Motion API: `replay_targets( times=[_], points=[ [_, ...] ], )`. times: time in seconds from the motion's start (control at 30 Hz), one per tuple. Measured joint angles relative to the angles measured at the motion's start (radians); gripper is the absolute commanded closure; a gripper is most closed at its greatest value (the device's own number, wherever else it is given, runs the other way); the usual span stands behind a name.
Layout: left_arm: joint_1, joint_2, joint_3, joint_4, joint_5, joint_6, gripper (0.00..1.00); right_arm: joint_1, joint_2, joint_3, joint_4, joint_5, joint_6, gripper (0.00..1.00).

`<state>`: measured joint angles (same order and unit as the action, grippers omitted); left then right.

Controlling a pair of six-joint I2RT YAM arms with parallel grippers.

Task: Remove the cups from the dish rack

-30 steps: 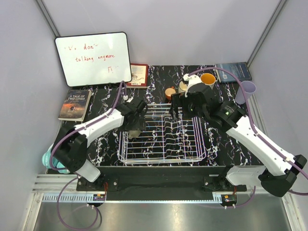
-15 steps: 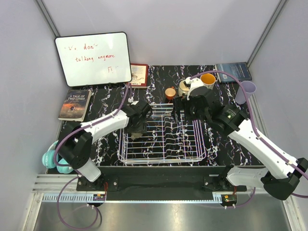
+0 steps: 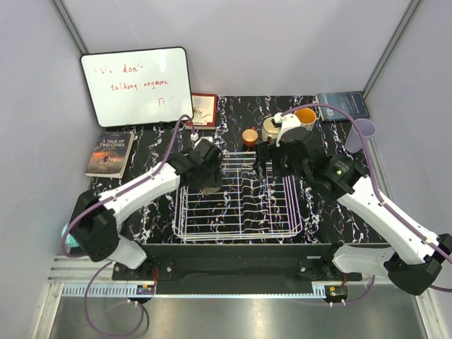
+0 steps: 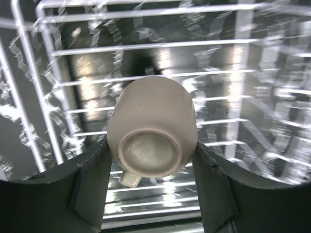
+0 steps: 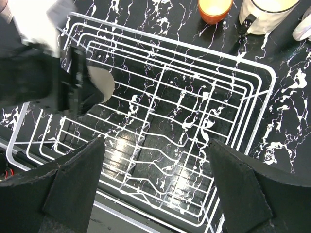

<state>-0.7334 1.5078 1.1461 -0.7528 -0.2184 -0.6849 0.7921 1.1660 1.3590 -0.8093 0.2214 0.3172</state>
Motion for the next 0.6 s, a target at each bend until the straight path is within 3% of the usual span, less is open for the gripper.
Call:
replay_targets(
  times=[0.13, 0.3, 0.47, 0.6],
  points=[
    [0.002, -0.104, -0.017, 0.119, 0.097, 0.009, 1.0, 0.0, -0.008, 0.006, 0.001, 0.01, 0.0, 0.05],
    [0.008, -0.243, -0.192, 0.448, 0.346, -0.025, 1.0, 0.0, -0.043, 0.006, 0.006, 0.028, 0.011, 0.05],
    [0.043, -0.249, -0.385, 0.84, 0.623, -0.163, 1.0, 0.0, -0.078, 0.011, 0.023, 0.021, 0.032, 0.05],
    [0.062, -0.227, -0.436, 1.086, 0.75, -0.268, 1.0, 0.0, -0.093, 0.023, 0.035, -0.003, 0.055, 0.06]
  ],
)
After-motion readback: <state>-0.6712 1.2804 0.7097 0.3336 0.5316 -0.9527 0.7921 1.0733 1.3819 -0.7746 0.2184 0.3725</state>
